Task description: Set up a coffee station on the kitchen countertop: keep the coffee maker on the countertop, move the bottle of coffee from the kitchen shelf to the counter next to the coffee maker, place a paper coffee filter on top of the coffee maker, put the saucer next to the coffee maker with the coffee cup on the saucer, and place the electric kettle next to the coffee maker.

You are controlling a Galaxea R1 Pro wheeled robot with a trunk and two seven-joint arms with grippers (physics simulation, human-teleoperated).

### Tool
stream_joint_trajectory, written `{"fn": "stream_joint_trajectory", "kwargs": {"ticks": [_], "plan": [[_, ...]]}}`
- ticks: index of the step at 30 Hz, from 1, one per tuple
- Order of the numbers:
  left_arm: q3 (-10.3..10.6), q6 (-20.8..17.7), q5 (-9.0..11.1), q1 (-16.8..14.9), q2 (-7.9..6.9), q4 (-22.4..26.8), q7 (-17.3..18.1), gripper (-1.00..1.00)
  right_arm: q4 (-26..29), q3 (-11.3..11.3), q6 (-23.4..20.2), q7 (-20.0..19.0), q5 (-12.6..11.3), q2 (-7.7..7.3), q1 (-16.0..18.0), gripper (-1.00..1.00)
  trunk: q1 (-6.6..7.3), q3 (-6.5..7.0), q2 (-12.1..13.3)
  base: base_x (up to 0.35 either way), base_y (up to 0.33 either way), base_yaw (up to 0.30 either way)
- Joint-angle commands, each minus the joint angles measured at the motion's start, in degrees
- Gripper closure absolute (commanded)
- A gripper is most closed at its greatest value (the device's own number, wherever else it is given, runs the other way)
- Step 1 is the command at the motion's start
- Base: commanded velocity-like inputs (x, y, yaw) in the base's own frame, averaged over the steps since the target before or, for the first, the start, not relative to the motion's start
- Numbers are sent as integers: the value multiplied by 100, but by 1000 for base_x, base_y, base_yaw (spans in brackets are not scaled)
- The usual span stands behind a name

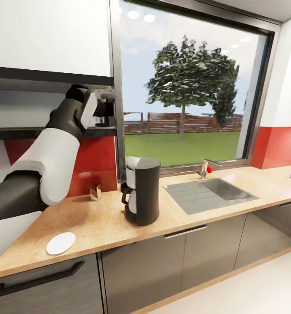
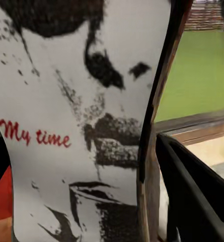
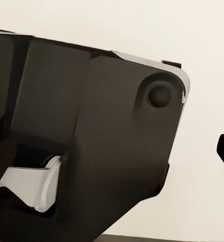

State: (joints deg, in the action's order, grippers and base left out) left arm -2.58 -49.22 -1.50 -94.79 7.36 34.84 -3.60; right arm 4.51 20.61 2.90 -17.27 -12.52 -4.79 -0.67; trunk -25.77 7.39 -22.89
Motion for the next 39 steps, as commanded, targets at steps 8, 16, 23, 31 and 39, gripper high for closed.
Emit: {"fn": "stream_joint_trajectory", "kwargs": {"ticks": [8, 16, 23, 31, 39], "plan": [[117, 54, -88, 520, 124, 14, 490, 100, 252, 48, 9, -5, -57, -4, -4, -100, -2, 0, -4, 0, 0, 0], [573, 97, -123, 1067, 106, 115, 624, 100, 382, 48, 15, -5, -57, -4, -4, -100, -2, 0, -4, 0, 0, 0], [634, 183, -149, 1935, -99, 977, 624, 100, 384, 48, 19, -5, -57, -4, -4, -100, -2, 0, -4, 0, 0, 0], [638, 188, -159, 2396, -598, 1201, 573, 100, 384, 50, 59, -5, -57, -12, -4, -100, -2, 0, -4, 0, 0, 0], [609, 699, -184, 3064, -652, 1185, 429, 100, 384, 48, 192, -5, -57, -13, -4, -100, -2, 0, -4, 0, 0, 0]]}}
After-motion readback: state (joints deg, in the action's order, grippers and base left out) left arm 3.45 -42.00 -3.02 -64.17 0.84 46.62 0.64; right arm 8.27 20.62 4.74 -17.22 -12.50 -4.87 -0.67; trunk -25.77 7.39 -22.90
